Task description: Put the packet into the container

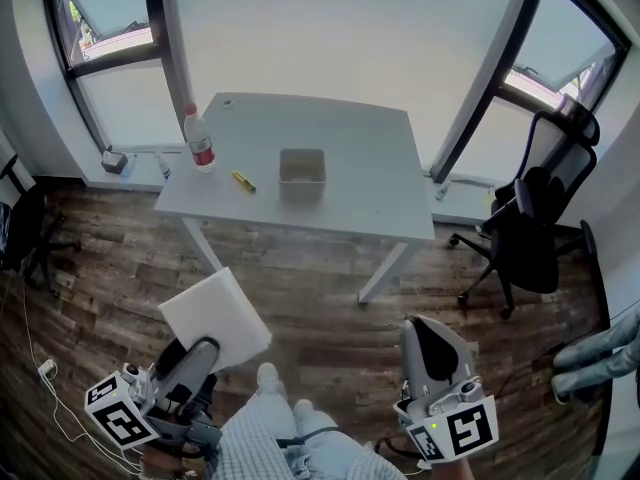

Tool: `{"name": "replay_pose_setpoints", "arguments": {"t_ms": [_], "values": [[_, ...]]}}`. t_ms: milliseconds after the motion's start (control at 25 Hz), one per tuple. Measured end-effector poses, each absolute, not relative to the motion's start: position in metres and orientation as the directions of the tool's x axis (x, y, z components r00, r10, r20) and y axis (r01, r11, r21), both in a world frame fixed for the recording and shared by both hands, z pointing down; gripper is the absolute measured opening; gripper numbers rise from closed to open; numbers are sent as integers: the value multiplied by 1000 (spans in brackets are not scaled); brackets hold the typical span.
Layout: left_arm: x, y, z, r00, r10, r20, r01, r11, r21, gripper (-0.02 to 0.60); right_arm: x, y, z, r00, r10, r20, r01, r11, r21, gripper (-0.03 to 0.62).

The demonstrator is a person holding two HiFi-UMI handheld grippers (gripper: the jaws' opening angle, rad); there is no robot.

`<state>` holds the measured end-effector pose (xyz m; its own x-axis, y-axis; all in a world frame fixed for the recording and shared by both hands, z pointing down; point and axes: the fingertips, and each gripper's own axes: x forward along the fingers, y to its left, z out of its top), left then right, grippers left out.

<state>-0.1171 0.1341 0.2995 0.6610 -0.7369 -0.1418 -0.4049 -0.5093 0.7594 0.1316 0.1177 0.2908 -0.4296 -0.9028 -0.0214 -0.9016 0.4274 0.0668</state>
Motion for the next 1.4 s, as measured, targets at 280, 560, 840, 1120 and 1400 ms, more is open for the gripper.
{"name": "replay_pose_setpoints", "arguments": {"t_ms": [280, 560, 840, 1120, 1400], "values": [[-115, 104, 301, 681, -718, -142, -389, -519, 761, 258, 134, 96, 295, -403, -915, -6, -913, 402, 61, 2], [-120, 62, 302, 697, -703, -141, -375, -526, 763, 258, 126, 57, 297, -390, -921, 1, -919, 389, 66, 2], [-132, 9, 295, 719, -682, -135, -368, -538, 759, 258, 109, 10, 290, -375, -927, -8, -925, 373, 66, 2], [-141, -43, 292, 752, -644, -137, -344, -563, 752, 258, 101, -31, 285, -323, -947, -9, -944, 321, 72, 2], [-153, -90, 289, 778, -610, -151, -320, -592, 740, 258, 87, -65, 281, -281, -959, -18, -956, 279, 89, 2]]}}
